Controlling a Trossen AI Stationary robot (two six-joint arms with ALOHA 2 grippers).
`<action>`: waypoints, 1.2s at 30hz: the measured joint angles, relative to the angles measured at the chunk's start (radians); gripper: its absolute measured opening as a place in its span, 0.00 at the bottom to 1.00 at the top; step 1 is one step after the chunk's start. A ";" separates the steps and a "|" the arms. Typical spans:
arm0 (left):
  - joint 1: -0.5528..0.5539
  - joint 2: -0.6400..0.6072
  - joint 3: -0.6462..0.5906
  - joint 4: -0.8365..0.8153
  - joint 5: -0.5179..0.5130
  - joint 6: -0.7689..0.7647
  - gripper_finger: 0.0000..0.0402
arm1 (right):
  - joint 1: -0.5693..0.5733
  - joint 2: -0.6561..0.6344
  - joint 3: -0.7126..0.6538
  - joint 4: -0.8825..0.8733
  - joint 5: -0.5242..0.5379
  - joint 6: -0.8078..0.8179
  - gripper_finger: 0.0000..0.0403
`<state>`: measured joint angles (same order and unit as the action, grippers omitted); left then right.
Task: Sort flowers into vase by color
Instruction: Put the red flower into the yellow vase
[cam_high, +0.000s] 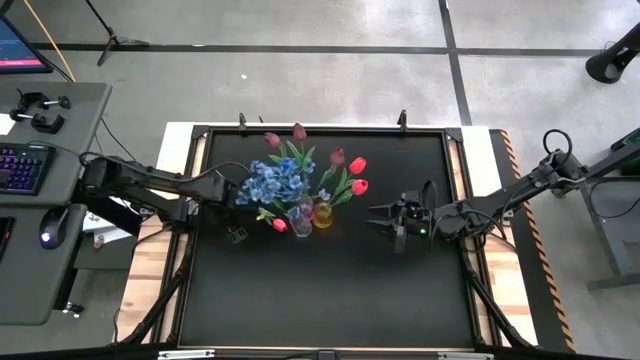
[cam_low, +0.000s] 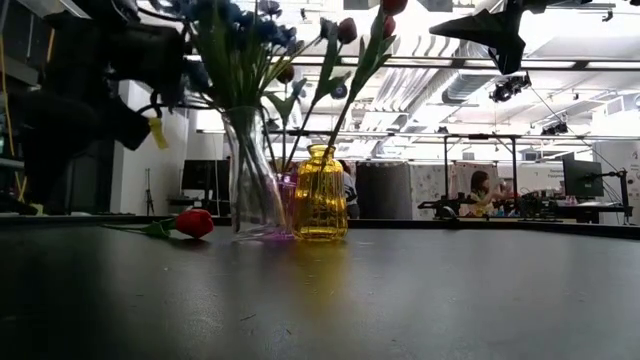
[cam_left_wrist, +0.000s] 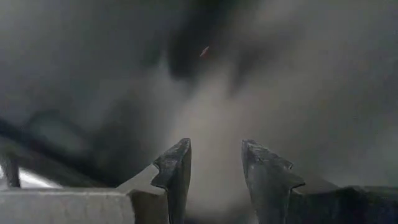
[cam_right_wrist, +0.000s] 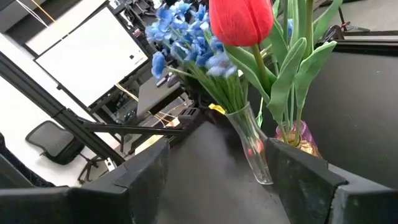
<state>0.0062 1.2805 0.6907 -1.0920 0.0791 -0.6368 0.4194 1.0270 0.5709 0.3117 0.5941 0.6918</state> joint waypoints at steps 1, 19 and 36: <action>-0.005 -0.007 0.000 0.018 -0.002 0.002 0.33 | 0.000 0.000 0.000 0.000 0.000 0.000 0.63; -0.081 -0.093 0.078 0.195 0.099 -0.063 0.33 | 0.000 0.000 0.000 0.000 -0.045 0.015 0.63; -0.070 -0.300 0.285 -0.196 -0.125 -0.135 0.33 | 0.000 0.000 0.000 -0.001 -0.053 0.015 0.63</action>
<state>-0.0637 0.9802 0.9752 -1.2878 -0.0462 -0.7717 0.4197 1.0271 0.5709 0.3108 0.5415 0.7069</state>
